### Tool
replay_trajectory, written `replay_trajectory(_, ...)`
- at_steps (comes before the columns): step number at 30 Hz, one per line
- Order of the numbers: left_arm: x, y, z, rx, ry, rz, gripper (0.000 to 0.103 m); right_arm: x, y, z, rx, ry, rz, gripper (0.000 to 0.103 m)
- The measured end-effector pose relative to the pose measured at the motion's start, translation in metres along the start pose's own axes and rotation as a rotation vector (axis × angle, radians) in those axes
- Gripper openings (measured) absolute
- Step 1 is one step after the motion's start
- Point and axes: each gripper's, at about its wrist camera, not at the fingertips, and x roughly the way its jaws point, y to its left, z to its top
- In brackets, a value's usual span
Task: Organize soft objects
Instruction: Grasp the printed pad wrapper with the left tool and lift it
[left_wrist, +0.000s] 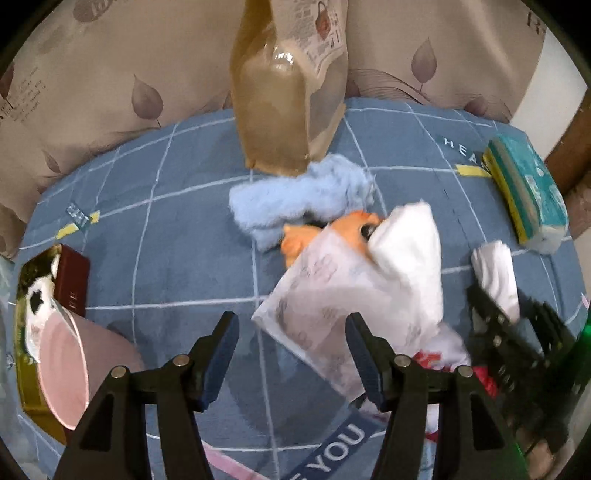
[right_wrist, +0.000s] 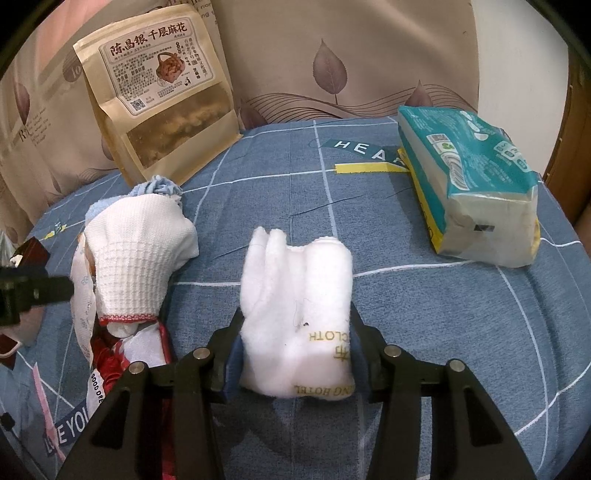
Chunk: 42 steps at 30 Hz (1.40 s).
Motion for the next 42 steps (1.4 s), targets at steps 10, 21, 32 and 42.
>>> replay_trajectory(10,0.002,-0.007,-0.022,-0.029,-0.009,-0.185,0.067,0.001,0.001,0.0,-0.004,0.001,-0.007,0.047)
replay_trajectory(21,0.036,-0.011,-0.007,0.019,-0.033,-0.091,0.072,0.0,0.002,0.0,-0.004,0.0,-0.006,0.048)
replay_trajectory(32,0.043,0.005,-0.009,0.036,-0.071,-0.118,0.022,0.001,0.002,0.0,-0.005,0.0,-0.006,0.048)
replay_trajectory(42,0.024,0.023,-0.019,-0.002,-0.047,-0.208,0.016,0.0,0.002,0.0,-0.006,0.0,-0.007,0.049)
